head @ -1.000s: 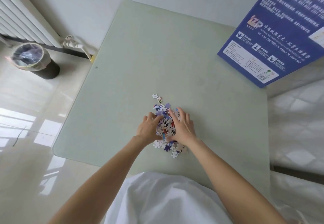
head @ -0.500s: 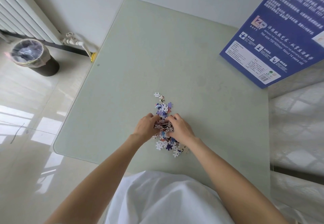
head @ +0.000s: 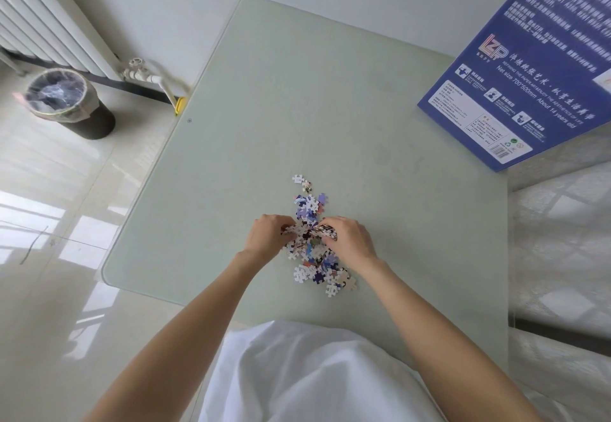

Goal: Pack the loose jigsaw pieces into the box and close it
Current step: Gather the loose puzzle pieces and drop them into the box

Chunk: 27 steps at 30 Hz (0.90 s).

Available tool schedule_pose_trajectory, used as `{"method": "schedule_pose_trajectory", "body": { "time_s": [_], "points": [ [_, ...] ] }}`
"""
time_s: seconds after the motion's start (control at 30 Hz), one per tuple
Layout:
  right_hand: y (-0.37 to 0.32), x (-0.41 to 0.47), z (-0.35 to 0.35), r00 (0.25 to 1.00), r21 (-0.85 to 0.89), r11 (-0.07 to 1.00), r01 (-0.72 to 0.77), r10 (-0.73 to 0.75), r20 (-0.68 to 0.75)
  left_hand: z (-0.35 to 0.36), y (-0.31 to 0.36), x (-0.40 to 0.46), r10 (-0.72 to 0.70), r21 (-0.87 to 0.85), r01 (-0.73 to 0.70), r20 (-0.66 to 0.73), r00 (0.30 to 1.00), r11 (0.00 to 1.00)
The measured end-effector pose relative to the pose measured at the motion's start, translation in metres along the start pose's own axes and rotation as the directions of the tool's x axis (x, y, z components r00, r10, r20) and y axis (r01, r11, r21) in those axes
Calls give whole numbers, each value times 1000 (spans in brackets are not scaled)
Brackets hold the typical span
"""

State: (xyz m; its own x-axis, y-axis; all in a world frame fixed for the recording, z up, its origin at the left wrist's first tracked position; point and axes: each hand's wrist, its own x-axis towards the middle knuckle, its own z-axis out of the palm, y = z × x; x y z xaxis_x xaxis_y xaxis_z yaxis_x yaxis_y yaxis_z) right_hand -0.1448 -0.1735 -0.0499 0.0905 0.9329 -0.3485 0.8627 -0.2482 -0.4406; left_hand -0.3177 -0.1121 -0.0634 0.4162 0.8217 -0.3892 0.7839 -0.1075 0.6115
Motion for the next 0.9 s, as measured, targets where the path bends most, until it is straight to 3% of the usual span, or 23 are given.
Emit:
{"method": "schedule_pose_trajectory", "body": {
  "time_s": [0.2,0.5,0.7,0.9],
  "points": [
    [4,-3,-18,996,49,998,-29,33,-80,-10,1,-1,-29,-59,26,-62,998,998],
    [17,-14,-67,999,91,995,-40,39,16,-28,24,5,-26,-37,23,-73,997,999],
    [36,-27,-161,996,278,960,29,-4,-91,-54,91,37,164,-54,-170,-99,982,984],
    [62,-34,-296,911,383,903,195,-22,-411,-92,218,88,448,-106,-464,-147,882,879]
  ]
}}
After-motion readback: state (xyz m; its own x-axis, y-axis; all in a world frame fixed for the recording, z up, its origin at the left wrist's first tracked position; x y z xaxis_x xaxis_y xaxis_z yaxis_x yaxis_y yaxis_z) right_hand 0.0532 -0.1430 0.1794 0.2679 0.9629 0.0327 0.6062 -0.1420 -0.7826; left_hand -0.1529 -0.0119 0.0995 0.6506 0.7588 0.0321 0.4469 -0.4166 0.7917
